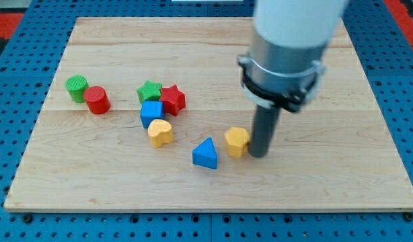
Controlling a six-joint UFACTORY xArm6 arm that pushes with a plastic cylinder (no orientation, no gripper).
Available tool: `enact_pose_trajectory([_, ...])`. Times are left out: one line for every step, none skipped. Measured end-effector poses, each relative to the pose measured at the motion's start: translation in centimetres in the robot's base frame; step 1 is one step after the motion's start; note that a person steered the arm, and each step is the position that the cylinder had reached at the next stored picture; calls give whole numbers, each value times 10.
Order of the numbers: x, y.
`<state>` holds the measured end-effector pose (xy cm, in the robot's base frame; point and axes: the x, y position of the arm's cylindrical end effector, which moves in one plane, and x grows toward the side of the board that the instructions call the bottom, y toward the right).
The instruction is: Push the blue triangle into the yellow hexagon
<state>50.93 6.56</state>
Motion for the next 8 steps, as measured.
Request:
enact_pose_trajectory([-23, -29])
enact_pose_trajectory([27, 58])
enact_pose_trajectory([94, -1])
enact_pose_trajectory([73, -41])
enact_pose_trajectory([39, -89])
enact_pose_trajectory([38, -99])
enact_pose_trajectory([70, -95])
enact_pose_trajectory([40, -87])
